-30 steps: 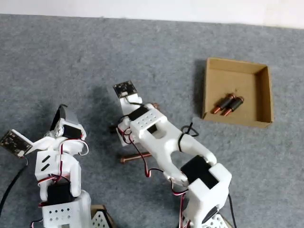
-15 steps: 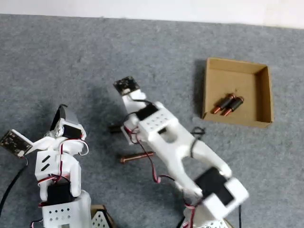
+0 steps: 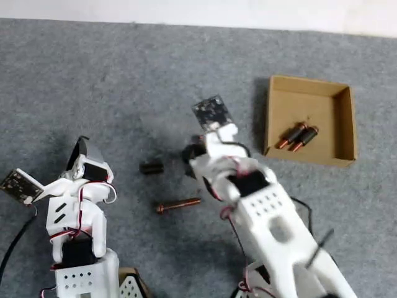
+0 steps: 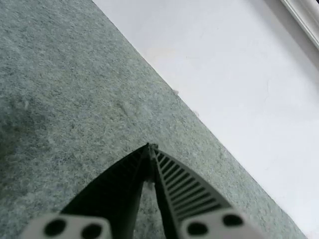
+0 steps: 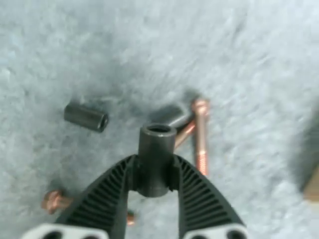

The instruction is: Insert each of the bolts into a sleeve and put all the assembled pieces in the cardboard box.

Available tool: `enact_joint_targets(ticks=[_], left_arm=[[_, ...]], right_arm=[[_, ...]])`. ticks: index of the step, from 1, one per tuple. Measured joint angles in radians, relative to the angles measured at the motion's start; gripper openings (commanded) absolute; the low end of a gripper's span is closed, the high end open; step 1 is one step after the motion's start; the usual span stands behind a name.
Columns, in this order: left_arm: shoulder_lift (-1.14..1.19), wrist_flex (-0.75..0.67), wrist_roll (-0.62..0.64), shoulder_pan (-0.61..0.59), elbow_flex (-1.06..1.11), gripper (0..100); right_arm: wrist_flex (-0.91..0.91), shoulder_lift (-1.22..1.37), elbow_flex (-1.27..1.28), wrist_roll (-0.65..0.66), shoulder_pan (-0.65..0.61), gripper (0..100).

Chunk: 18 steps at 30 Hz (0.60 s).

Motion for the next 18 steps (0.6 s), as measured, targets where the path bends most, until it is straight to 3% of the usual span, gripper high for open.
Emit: enact_joint_targets(ticks=[4,10,18], left_arm=[[0.000,0.000,0.000,0.029,0.000,1],[0.000,-0.077,-0.008,0.245,0.009,1],[0.000,-0.087,-0.078,0.402,0.014,1]], right_arm=[[-0.063,-0.175,0.147,0.021,0.077,0.5],[-0.080,-0.394,0.338,0.021,0.195,0.5],[-0.084,-0.732,0.557,0.021,0.272,0.5]])
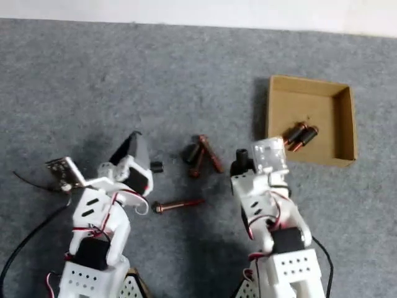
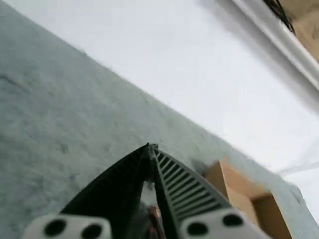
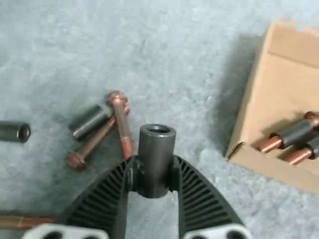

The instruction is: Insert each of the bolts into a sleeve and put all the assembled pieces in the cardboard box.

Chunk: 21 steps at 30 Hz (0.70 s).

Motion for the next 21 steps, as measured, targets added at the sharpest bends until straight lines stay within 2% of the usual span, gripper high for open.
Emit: enact_joint_targets(ticks=[4,10,18,21], left_arm=[[0.000,0.008,0.000,0.032,0.000,1],[0.055,0.011,0.000,0.032,-0.005,1],[0.465,0.018,0.000,0.087,-0.176,1],[0.666,0.078,0.000,0.123,-0.288,1]], right_arm=[[0.006,-0.175,0.072,0.000,0.046,0.5],[0.118,-0.370,0.130,0.006,0.064,0.5],[0.104,-0.381,0.157,0.006,0.064,0.5],[0.080,-0.381,0.180,0.006,0.068,0.5]])
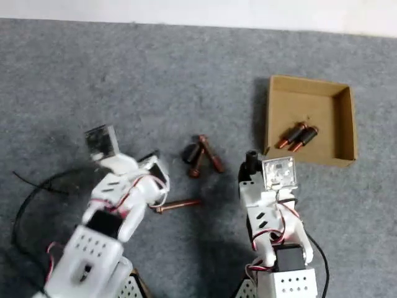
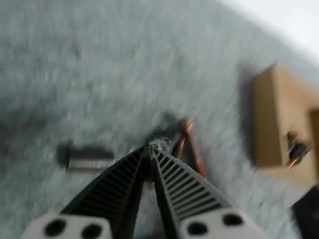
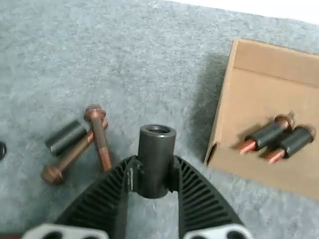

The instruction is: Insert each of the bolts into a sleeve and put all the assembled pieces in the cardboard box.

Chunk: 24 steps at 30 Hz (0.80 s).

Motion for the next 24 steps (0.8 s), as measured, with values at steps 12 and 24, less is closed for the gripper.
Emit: enact_joint_targets(ticks=[12,24], left_arm=[[0.353,0.440,0.028,0.132,-0.336,1],[0.354,0.562,-0.221,0.146,-0.342,1]], right_arm=[[-0.009,-0.002,0.002,0.000,0.000,0.5],[-0.084,-0.002,0.011,0.049,0.000,0.5]])
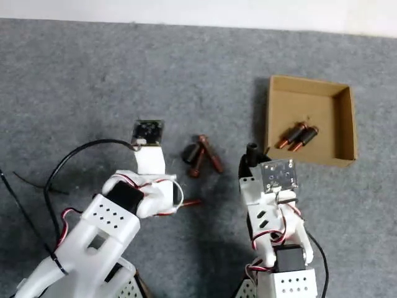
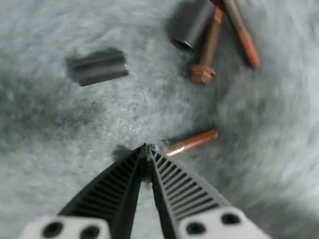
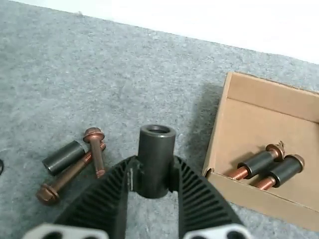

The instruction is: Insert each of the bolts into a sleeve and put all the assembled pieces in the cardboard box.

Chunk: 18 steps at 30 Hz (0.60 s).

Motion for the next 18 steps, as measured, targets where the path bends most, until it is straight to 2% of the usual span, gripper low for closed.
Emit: enact_joint_targets(ticks=[4,6,8,12,15,18], left_arm=[[0.000,0.008,-0.362,-0.002,0.000,1],[0.000,-0.021,-0.577,-0.003,0.000,1],[0.000,-0.058,-0.733,-0.031,0.000,1],[0.000,-0.063,-0.858,-0.069,0.000,3],[0.000,-0.025,-0.991,-0.057,0.000,10],[0.014,0.008,-1.051,-0.011,0.000,13]], right_arm=[[-0.002,0.000,0.000,0.000,0.000,0.5],[-0.002,0.000,0.000,0.000,0.000,0.5],[-0.002,0.000,0.000,0.000,0.000,0.5],[-0.002,0.000,0.000,0.000,0.000,0.5],[-0.002,0.000,0.000,0.000,0.000,0.5],[-0.002,0.000,0.000,0.000,0.000,0.5]])
